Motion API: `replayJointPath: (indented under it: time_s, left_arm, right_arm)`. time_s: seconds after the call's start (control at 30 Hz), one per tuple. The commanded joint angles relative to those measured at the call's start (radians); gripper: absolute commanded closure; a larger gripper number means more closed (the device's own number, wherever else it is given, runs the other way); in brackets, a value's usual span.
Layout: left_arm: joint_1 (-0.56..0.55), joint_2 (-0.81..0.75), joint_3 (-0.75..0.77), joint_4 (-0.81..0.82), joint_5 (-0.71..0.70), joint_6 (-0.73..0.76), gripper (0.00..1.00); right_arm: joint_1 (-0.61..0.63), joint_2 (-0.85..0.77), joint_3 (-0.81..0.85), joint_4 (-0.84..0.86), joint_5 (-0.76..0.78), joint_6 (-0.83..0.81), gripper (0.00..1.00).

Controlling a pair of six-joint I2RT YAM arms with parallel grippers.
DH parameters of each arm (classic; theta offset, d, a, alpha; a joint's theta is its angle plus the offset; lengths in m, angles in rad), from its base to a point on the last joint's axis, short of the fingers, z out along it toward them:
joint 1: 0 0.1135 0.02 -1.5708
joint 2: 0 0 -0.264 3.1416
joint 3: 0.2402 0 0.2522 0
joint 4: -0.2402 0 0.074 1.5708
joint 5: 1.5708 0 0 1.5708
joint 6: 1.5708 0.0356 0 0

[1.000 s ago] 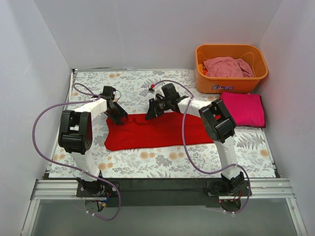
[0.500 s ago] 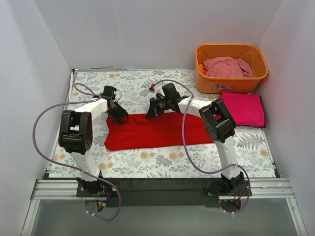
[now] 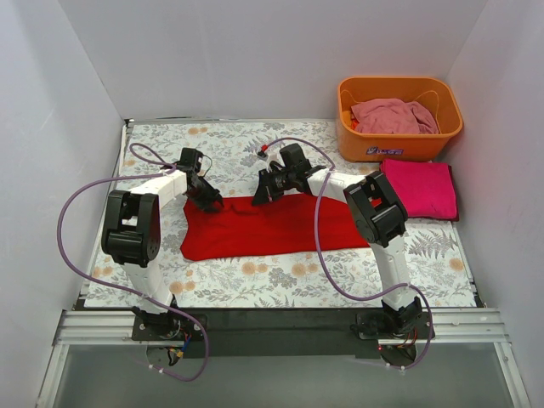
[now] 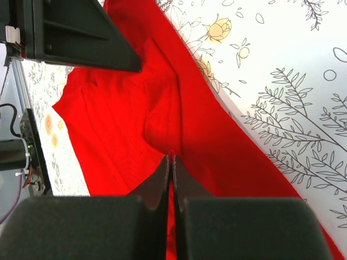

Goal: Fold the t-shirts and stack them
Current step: Fold the tshirt

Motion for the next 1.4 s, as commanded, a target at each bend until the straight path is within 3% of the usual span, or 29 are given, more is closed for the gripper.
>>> replayJointPath:
  time_s: [0.0,0.2,0.33,0.67,1.37]
  left_arm:
    - [-0.009,-0.018,0.038,0.005,0.017,-0.007,0.76]
    - [-0.015,-0.018,0.046,0.001,0.008,-0.004,0.82]
    - [-0.015,-0.022,0.054,-0.011,-0.012,0.006,1.00]
    - [-0.013,-0.026,0.113,-0.097,-0.094,0.066,1.00]
    - [-0.013,-0.101,0.117,-0.211,-0.077,0.134,1.00]
  right_arm:
    - [0.004,0.005,0.002,0.035,0.001,-0.012,0.99]
    - [0.004,0.005,0.002,0.037,0.000,-0.011,0.99]
    - [0.002,0.002,0.000,0.035,0.005,-0.015,0.99]
    - [0.002,-0.035,-0.031,0.029,0.029,-0.064,0.99]
    - [0.013,-0.165,-0.133,0.014,0.026,-0.173,0.99]
